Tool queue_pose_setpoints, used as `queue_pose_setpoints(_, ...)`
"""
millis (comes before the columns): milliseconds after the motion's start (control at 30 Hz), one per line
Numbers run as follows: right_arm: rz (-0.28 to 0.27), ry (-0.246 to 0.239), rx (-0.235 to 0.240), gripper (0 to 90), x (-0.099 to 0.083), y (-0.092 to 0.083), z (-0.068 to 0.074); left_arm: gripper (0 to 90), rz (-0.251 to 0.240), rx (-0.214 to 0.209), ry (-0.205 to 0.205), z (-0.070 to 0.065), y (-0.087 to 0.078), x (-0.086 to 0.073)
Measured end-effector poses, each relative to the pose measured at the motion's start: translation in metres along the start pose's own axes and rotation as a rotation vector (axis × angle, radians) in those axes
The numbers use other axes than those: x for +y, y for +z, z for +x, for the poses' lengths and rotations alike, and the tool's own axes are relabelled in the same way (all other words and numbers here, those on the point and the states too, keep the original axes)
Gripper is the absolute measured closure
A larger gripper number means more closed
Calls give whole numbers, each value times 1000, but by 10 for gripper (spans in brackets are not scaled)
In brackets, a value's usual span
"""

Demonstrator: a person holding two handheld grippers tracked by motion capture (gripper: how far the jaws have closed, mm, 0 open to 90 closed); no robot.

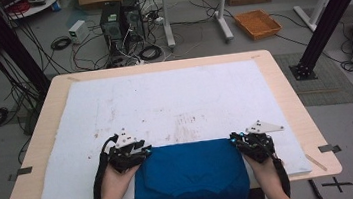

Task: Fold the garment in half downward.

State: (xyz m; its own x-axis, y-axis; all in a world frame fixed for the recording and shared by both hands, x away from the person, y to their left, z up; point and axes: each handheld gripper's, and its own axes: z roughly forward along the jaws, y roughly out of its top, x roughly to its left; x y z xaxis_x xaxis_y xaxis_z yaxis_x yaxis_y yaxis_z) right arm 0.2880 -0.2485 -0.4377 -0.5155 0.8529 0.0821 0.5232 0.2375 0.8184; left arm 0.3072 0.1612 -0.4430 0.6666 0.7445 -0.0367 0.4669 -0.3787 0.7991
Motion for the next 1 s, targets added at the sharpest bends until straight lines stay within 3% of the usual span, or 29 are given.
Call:
queue_pose_setpoints(167, -6, 22, -7, 857, -3, -7, -6, 650, -12, 4, -24, 0, -7, -4)
queue_pose_setpoints(200, -26, 46, -5, 798, -3, -9, -9, 628, -50, 7, -41, 2, -11, -3)
queue_pose_setpoints(233, -26, 46, -5, 798, -3, -9, -9, 606, -50, 7, -41, 2, -11, -3)
queue_pose_setpoints(267, -56, 83, 12, 710, 0, -11, -12, 579, -66, 14, -46, 4, -12, -3)
queue_pose_setpoints(300, -56, 83, 12, 710, 0, -11, -12, 579, -70, 18, -50, 6, -13, -2)
queue_pose_setpoints(367, -61, 112, 26, 617, 4, -9, -14, 562, -69, 15, -70, 10, -11, 0)
queue_pose_setpoints(500, 29, 152, 71, 509, 6, 8, -15, 507, -13, 10, -98, 14, -2, -1)
queue_pose_setpoints(533, 70, 157, 86, 530, 2, 16, -15, 486, 1, 3, -109, 15, 0, -1)
queue_pose_setpoints(633, 104, 158, 101, 602, -1, 19, -15, 490, 41, -22, -131, 15, 3, -3)
queue_pose_setpoints(667, 107, 142, 122, 723, -4, 19, -14, 567, 45, -45, -133, 14, 2, -5)
queue_pose_setpoints(700, 107, 142, 122, 723, -4, 19, -14, 639, 45, -45, -133, 14, 2, -5)
queue_pose_setpoints(733, 110, 131, 136, 747, -4, 18, -13, 639, 48, -76, -128, 13, 2, -5)
queue_pose_setpoints(767, 107, 122, 131, 795, -4, 17, -12, 727, 46, -92, -136, 12, 2, -6)
queue_pose_setpoints(833, 85, 75, 121, 829, -3, 16, -9, 832, 39, -99, -114, 10, 1, -6)
queue_pose_setpoints(933, 61, 48, 119, 833, 0, 15, -10, 846, 41, -105, -100, 13, 1, -3)
queue_pose_setpoints(1000, 52, 39, 113, 834, 6, 18, -12, 849, 24, -103, -111, 19, 2, 1)
